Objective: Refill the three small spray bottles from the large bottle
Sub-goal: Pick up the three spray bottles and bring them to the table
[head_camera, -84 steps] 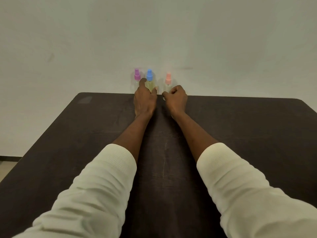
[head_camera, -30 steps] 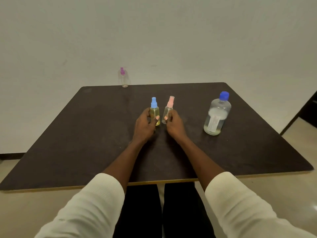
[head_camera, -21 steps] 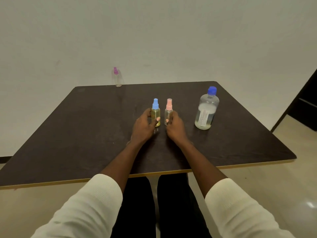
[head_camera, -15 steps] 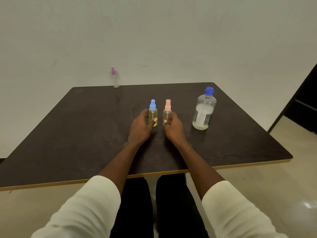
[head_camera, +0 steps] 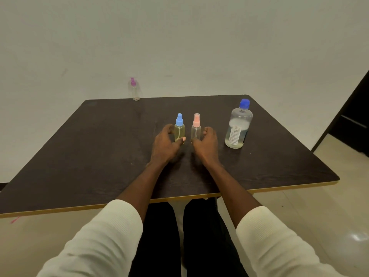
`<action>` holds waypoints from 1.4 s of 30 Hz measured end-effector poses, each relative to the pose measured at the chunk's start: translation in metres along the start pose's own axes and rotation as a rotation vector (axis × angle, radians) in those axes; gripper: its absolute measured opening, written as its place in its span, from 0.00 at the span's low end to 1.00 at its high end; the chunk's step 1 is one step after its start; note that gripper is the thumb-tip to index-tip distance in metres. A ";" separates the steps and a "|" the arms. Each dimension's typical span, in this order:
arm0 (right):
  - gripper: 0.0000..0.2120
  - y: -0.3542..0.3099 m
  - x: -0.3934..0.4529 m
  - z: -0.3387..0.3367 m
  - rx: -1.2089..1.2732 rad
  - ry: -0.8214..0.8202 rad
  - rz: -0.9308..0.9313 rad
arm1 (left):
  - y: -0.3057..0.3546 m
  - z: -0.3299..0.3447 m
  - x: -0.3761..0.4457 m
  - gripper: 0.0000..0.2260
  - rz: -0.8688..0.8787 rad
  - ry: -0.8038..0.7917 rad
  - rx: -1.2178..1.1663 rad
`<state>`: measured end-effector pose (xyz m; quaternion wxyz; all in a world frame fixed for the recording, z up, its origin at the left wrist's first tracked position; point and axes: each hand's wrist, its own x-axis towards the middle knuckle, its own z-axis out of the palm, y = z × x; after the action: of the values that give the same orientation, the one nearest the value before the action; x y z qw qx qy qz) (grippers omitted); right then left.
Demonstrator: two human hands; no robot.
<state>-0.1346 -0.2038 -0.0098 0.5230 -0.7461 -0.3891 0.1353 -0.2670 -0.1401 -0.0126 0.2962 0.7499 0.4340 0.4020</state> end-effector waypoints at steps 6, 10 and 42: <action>0.08 -0.016 -0.028 -0.002 -0.117 0.313 -0.446 | 0.004 -0.014 -0.008 0.12 -0.087 0.241 -0.139; 0.06 -0.040 -0.042 0.036 -0.095 0.050 -0.681 | -0.013 -0.043 0.001 0.02 -0.153 0.342 -0.159; 0.28 -0.112 0.256 0.374 -0.003 -0.020 -0.065 | -0.202 -0.117 0.278 0.07 -0.175 0.318 0.113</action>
<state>-0.2423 0.2503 -0.0138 0.5222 -0.7326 -0.4183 0.1250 -0.3682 0.2089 -0.0181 0.2150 0.6517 0.5609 0.4631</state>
